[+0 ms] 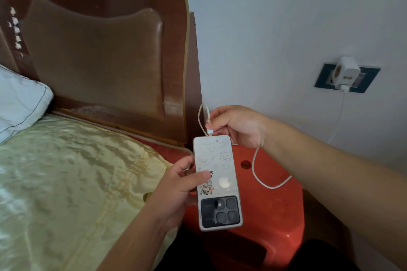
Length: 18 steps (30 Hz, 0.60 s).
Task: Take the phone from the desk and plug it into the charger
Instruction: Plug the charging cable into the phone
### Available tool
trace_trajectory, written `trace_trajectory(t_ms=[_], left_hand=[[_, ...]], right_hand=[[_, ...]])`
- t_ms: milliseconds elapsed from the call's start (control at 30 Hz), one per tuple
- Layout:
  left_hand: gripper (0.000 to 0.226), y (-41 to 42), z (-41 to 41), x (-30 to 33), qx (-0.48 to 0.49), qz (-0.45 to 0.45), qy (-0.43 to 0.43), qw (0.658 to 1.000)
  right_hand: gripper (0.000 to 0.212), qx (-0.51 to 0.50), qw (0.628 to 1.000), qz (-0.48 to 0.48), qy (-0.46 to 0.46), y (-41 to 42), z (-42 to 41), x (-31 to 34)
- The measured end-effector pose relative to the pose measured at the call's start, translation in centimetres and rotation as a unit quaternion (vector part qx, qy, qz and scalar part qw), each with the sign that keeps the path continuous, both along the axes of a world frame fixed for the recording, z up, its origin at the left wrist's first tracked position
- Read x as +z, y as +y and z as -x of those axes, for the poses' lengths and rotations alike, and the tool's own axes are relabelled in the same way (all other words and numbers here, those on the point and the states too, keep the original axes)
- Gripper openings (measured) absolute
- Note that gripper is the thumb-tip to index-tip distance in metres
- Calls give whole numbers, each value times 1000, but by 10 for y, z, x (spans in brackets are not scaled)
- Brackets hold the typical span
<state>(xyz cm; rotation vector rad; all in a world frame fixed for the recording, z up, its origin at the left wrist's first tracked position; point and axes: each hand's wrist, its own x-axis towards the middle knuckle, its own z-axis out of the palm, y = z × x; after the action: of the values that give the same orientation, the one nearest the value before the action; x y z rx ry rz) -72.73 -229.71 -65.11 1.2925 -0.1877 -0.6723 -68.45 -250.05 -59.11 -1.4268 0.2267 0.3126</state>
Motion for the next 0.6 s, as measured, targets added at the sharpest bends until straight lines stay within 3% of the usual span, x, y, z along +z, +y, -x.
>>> trace_trajectory(t_ms=[600], left_hand=[[38,-5,4,-5,12,-5,8,1000]], right_hand=[[25,21,998,58,-4,-5,3,4]])
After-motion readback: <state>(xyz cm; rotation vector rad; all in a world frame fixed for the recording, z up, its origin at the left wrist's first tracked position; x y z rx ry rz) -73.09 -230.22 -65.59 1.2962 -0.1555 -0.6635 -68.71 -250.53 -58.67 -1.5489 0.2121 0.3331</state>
